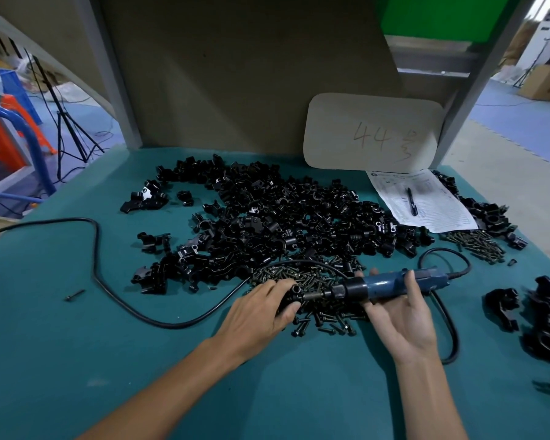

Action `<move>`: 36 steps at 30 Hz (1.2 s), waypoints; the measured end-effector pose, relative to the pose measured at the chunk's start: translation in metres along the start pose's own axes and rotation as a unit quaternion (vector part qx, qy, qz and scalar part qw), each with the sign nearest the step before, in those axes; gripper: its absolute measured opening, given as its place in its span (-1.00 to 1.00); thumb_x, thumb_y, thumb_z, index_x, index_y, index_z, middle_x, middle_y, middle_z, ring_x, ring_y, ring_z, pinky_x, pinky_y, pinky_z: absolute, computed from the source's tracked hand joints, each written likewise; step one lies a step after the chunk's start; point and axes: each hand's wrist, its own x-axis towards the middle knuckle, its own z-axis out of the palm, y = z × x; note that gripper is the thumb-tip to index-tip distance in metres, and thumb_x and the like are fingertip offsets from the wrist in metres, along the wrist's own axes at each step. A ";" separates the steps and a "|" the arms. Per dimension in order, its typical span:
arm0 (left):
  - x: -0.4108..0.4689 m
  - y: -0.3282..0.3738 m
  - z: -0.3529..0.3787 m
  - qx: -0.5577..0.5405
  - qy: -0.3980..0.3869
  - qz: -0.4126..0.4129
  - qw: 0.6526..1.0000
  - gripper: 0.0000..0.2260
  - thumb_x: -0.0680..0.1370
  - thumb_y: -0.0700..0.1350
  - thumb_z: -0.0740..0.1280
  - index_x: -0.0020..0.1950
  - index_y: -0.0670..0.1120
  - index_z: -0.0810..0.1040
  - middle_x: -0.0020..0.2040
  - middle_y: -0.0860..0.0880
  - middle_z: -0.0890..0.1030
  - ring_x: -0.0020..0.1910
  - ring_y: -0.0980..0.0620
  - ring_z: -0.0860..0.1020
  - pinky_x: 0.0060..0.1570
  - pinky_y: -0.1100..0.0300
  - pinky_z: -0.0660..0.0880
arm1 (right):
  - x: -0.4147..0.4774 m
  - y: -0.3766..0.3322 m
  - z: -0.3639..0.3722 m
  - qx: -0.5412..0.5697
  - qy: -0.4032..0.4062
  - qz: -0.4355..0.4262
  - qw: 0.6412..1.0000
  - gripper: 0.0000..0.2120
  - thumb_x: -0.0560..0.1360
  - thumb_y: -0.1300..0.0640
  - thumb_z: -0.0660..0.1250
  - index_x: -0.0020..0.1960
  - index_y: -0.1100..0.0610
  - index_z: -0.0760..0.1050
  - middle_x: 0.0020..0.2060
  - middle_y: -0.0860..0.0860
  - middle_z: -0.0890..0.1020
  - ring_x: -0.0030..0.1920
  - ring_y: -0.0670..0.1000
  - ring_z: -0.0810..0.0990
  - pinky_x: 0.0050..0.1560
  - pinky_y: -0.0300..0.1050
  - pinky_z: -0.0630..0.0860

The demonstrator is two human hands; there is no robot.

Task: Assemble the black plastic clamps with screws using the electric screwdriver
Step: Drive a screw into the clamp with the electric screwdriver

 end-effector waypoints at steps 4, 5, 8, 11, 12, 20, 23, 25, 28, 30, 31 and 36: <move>0.000 0.000 0.000 0.001 -0.005 -0.004 1.000 -0.49 0.63 0.31 -0.14 0.43 0.09 0.29 0.07 0.14 0.47 -0.10 0.19 0.39 -0.27 0.28 0.25 | 0.000 0.000 -0.001 0.004 -0.002 0.001 1.000 -0.54 0.57 -0.11 0.32 0.38 0.08 0.38 0.26 0.21 0.51 0.25 0.28 0.63 0.13 0.23 0.59; 0.000 0.000 0.000 0.000 -0.006 -0.004 1.000 -0.49 0.63 0.31 -0.14 0.43 0.09 0.29 0.06 0.14 0.47 -0.10 0.19 0.40 -0.27 0.27 0.26 | 0.001 0.000 -0.001 0.005 -0.003 0.001 1.000 -0.53 0.56 -0.11 0.33 0.38 0.08 0.38 0.26 0.21 0.51 0.24 0.28 0.64 0.12 0.23 0.59; 0.000 0.000 0.000 -0.002 -0.007 -0.007 1.000 -0.51 0.64 0.30 -0.12 0.43 0.08 0.29 0.05 0.13 0.47 -0.10 0.18 0.40 -0.26 0.26 0.29 | 0.001 0.000 -0.001 0.004 -0.003 0.000 1.000 -0.53 0.57 -0.11 0.32 0.39 0.08 0.37 0.26 0.20 0.51 0.24 0.28 0.64 0.13 0.23 0.59; 0.001 0.000 0.000 -0.002 -0.007 -0.008 1.000 -0.52 0.64 0.29 -0.11 0.43 0.08 0.29 0.04 0.14 0.46 -0.12 0.18 0.39 -0.28 0.27 0.26 | 0.001 0.001 -0.001 0.005 -0.002 -0.003 1.000 -0.54 0.59 -0.11 0.31 0.41 0.07 0.36 0.25 0.20 0.51 0.24 0.29 0.64 0.14 0.23 0.59; 0.001 0.000 0.000 -0.002 -0.007 -0.008 1.000 -0.52 0.64 0.29 -0.11 0.43 0.08 0.28 0.03 0.13 0.47 -0.13 0.18 0.40 -0.29 0.27 0.25 | 0.000 0.001 -0.001 0.005 -0.004 -0.004 1.000 -0.55 0.60 -0.10 0.30 0.40 0.06 0.37 0.24 0.20 0.51 0.23 0.28 0.64 0.13 0.23 0.59; 0.001 0.000 0.000 -0.001 0.001 -0.006 1.000 -0.51 0.63 0.30 -0.14 0.42 0.09 0.26 0.00 0.13 0.46 -0.16 0.17 0.39 -0.36 0.35 0.18 | -0.001 0.001 0.000 -0.003 -0.015 -0.015 1.000 -0.63 0.64 -0.08 0.26 0.35 0.09 0.38 0.13 0.17 0.54 0.17 0.24 0.68 0.12 0.20 0.60; 0.000 0.000 0.001 0.003 0.000 -0.005 1.000 -0.51 0.63 0.29 -0.14 0.43 0.09 0.25 0.04 0.11 0.49 -0.14 0.16 0.41 -0.35 0.35 0.18 | -0.001 0.000 0.000 -0.005 -0.019 -0.016 1.000 -0.58 0.59 -0.08 0.30 0.37 0.09 0.36 0.12 0.17 0.56 0.19 0.25 0.67 0.14 0.20 0.59; 0.000 0.000 0.000 0.003 -0.001 -0.004 1.000 -0.51 0.64 0.29 -0.14 0.44 0.09 0.25 0.06 0.11 0.51 -0.13 0.16 0.42 -0.35 0.36 0.18 | -0.001 0.000 0.000 -0.002 -0.023 -0.018 1.000 -0.55 0.58 -0.08 0.30 0.39 0.08 0.35 0.13 0.17 0.56 0.20 0.25 0.67 0.16 0.20 0.57; 0.000 0.001 0.000 -0.008 -0.003 -0.008 1.000 -0.49 0.63 0.28 -0.13 0.45 0.07 0.26 0.07 0.10 0.53 -0.11 0.16 0.43 -0.32 0.36 0.19 | -0.002 0.000 0.000 0.004 -0.031 -0.017 0.999 -0.57 0.58 -0.09 0.30 0.36 0.12 0.38 0.12 0.17 0.57 0.20 0.24 0.67 0.19 0.21 0.54; 0.000 0.001 0.000 -0.017 -0.004 -0.017 1.000 -0.49 0.62 0.28 -0.13 0.46 0.08 0.25 0.06 0.11 0.53 -0.11 0.15 0.44 -0.28 0.30 0.25 | -0.002 0.000 0.001 0.002 -0.040 -0.018 0.999 -0.58 0.58 -0.10 0.30 0.32 0.13 0.41 0.10 0.15 0.61 0.21 0.22 0.66 0.20 0.20 0.54; 0.000 0.001 -0.001 -0.019 -0.005 -0.021 1.000 -0.49 0.62 0.29 -0.12 0.46 0.08 0.24 0.04 0.12 0.53 -0.11 0.15 0.45 -0.25 0.26 0.28 | -0.003 0.000 0.001 -0.001 -0.046 -0.020 0.999 -0.60 0.58 -0.10 0.30 0.29 0.13 0.42 0.07 0.14 0.63 0.22 0.21 0.66 0.20 0.19 0.54; -0.001 0.001 -0.001 -0.014 -0.011 -0.015 1.000 -0.53 0.62 0.28 -0.11 0.43 0.11 0.23 0.01 0.11 0.55 -0.14 0.14 0.44 -0.25 0.22 0.28 | -0.004 -0.001 -0.001 -0.033 -0.058 -0.039 0.997 -0.65 0.62 -0.15 0.26 0.22 0.10 0.46 0.01 0.09 0.69 0.19 0.14 0.69 0.13 0.09 0.64</move>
